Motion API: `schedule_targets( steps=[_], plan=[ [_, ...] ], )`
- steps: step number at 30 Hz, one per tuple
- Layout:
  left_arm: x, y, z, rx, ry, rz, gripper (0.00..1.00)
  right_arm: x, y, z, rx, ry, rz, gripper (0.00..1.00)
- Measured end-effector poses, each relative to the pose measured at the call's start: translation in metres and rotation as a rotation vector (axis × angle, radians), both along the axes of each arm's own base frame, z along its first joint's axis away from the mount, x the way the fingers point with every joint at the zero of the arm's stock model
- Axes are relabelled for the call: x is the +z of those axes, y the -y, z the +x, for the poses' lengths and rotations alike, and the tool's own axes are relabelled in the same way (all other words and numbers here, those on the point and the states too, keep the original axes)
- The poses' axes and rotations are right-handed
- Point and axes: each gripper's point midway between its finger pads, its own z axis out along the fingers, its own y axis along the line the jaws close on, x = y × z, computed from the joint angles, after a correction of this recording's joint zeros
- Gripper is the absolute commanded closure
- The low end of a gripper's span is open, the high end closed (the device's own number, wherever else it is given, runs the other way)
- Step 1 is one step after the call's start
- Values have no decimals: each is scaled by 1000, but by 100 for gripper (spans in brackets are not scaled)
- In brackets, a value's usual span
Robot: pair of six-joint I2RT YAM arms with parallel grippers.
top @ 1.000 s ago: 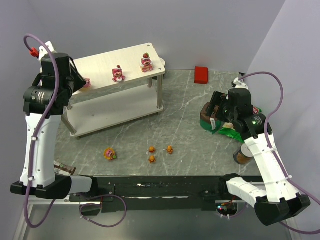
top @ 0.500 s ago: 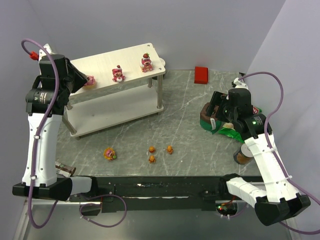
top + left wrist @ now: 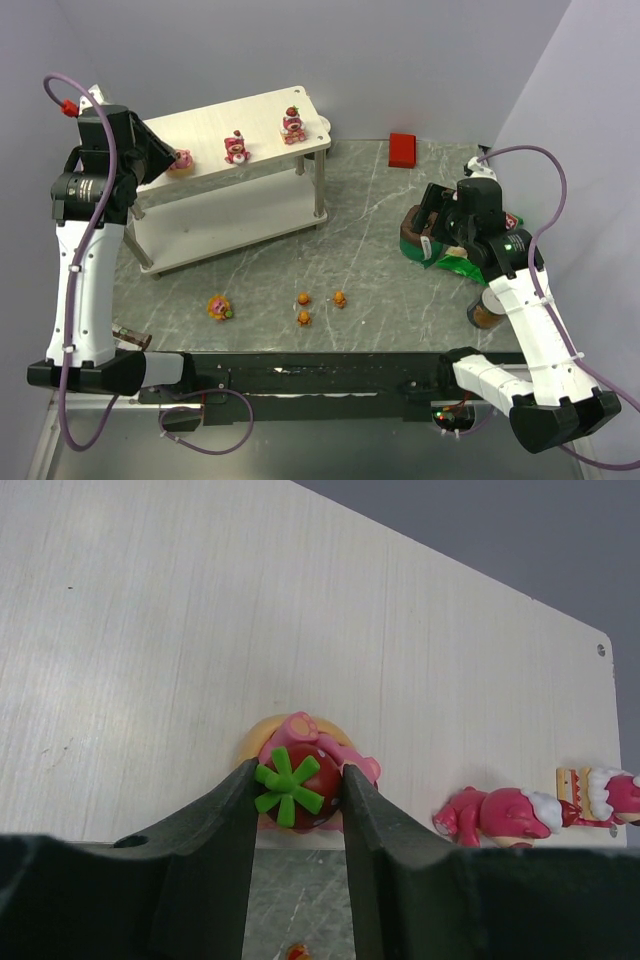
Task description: Place and organize the plastic toys onto the shelf
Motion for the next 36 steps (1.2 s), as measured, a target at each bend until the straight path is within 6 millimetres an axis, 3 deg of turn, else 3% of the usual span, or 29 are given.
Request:
schedule_targets(
  steps=[10, 22, 29, 32, 36],
  plan=[
    [-1, -1, 3, -7, -25, 0, 54, 1, -1, 1, 2, 7, 8, 4],
    [4, -2, 2, -5, -13, 2, 30, 3, -1, 1, 1, 16, 11, 4],
    [27, -1, 1, -9, 74, -2, 14, 3, -1, 1, 1, 17, 12, 4],
    [45, 2, -12, -38, 164, 5, 10, 3, -1, 1, 2, 17, 12, 4],
    [66, 13, -58, -141, 309, 30, 6, 2, -2, 2, 5, 12, 13, 4]
  ],
)
